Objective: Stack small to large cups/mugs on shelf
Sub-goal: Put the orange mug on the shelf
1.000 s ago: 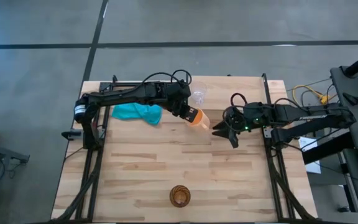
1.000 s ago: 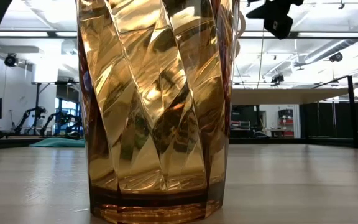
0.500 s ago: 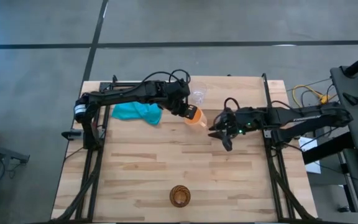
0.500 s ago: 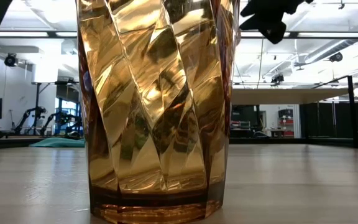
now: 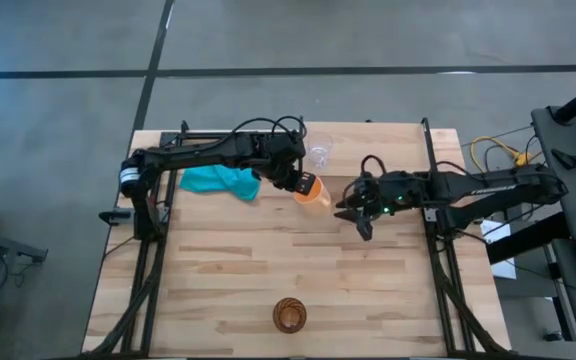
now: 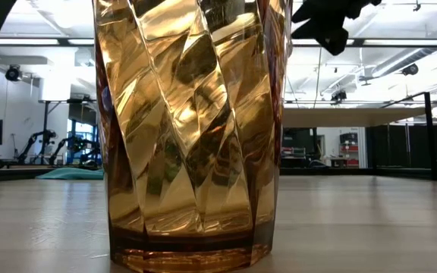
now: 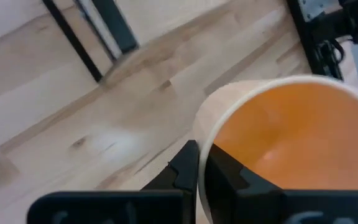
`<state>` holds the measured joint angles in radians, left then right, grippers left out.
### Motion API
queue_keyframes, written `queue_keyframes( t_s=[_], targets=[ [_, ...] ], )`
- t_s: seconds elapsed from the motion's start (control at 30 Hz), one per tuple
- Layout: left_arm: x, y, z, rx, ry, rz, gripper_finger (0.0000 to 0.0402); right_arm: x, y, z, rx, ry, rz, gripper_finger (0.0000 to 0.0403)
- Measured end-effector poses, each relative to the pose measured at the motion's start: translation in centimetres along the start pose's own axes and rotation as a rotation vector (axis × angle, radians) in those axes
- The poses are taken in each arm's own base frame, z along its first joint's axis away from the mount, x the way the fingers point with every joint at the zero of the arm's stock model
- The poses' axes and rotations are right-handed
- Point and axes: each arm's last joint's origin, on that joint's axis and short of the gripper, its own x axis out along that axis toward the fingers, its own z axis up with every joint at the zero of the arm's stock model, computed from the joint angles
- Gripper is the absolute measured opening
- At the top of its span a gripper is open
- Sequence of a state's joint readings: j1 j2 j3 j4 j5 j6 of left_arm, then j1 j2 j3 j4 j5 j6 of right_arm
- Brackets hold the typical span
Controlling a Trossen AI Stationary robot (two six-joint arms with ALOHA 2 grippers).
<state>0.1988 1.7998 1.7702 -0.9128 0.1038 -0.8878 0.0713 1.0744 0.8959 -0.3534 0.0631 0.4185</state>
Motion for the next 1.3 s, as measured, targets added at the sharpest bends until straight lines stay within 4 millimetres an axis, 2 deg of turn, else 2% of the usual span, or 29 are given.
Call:
queue_keyframes(
  t_s=[0.27, 0.4, 0.7, 1.3],
  targets=[
    [-0.1, 0.3, 0.3, -0.005, 0.010, -0.003, 0.0001, -1.4, -0.1, 0.1, 0.001, -0.024, -0.015, 0.0137],
    [-0.2, 0.1, 0.4, -0.001, -0.003, -0.018, 0.0001, -1.2, -0.5, -0.3, -0.004, 0.011, -0.077, 0.0137],
    [-0.2, -0.4, 0.8, 0.005, -0.046, -0.071, 0.0001, -0.4, -0.5, -0.5, -0.006, 0.026, -0.090, 0.0137],
    [-0.1, -0.6, 1.1, 0.011, -0.072, -0.103, 0.0001, -0.4, -0.4, 0.1, -0.020, -0.044, -0.114, 0.0127]
  ],
)
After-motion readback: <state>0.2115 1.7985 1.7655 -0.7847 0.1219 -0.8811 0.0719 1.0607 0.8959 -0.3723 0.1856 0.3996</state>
